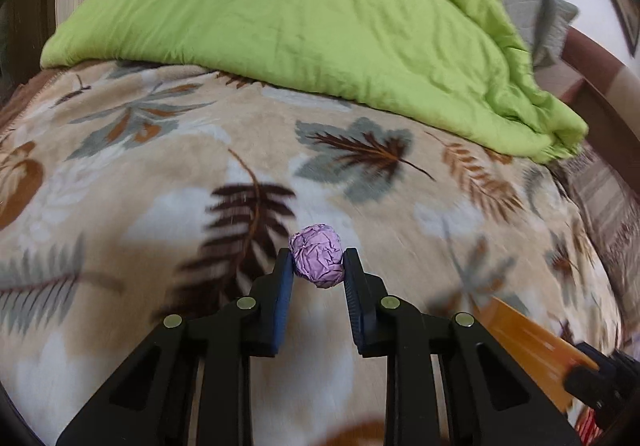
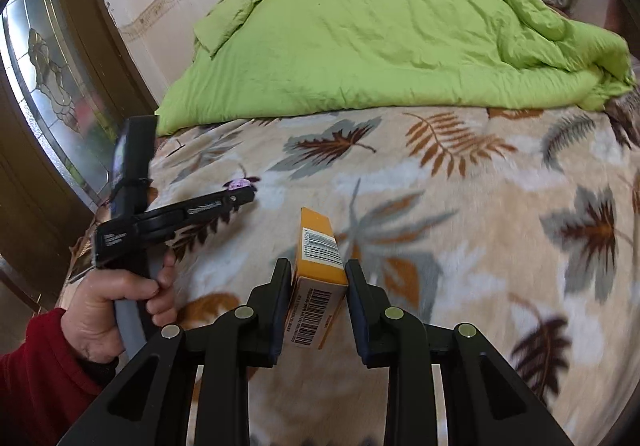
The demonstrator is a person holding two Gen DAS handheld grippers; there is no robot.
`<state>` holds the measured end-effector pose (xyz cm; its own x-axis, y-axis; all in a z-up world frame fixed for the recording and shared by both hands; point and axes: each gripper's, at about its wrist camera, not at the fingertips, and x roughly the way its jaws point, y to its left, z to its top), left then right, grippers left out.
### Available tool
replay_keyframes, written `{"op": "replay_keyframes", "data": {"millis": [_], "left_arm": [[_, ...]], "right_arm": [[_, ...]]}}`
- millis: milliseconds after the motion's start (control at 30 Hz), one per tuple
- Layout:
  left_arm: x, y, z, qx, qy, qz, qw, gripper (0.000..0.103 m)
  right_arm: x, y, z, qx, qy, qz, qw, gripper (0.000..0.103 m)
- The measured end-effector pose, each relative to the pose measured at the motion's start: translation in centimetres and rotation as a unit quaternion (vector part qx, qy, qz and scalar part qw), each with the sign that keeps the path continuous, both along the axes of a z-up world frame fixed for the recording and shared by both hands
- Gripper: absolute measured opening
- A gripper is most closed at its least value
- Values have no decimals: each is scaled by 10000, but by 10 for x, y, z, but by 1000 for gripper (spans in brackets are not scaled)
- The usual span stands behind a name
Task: Collect trash
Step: 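Grasp the purple paper ball with the left tool while the right tool grasps the orange box, then lift the purple ball with the left tool while the right tool lifts the orange box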
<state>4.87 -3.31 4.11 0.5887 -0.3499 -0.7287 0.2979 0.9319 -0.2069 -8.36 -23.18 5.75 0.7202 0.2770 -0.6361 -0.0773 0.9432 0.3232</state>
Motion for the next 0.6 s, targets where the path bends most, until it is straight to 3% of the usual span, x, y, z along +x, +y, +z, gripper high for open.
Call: {"op": "replay_keyframes", "data": {"millis": [100,300,600], "left_arm": [[-35,1,8,4,-34,-106,9999,24],[-113,6,23,72,-246,-236,9994,24],[-165,15,19,143,-375,-115,9991,24]], "right_arm": [[-24,3,-3,-1,-37,-73,10000,29],[-51,15,-21,-24,335,51,9994,28],[-53,24,-28,-116,461,157,9987,28]]}}
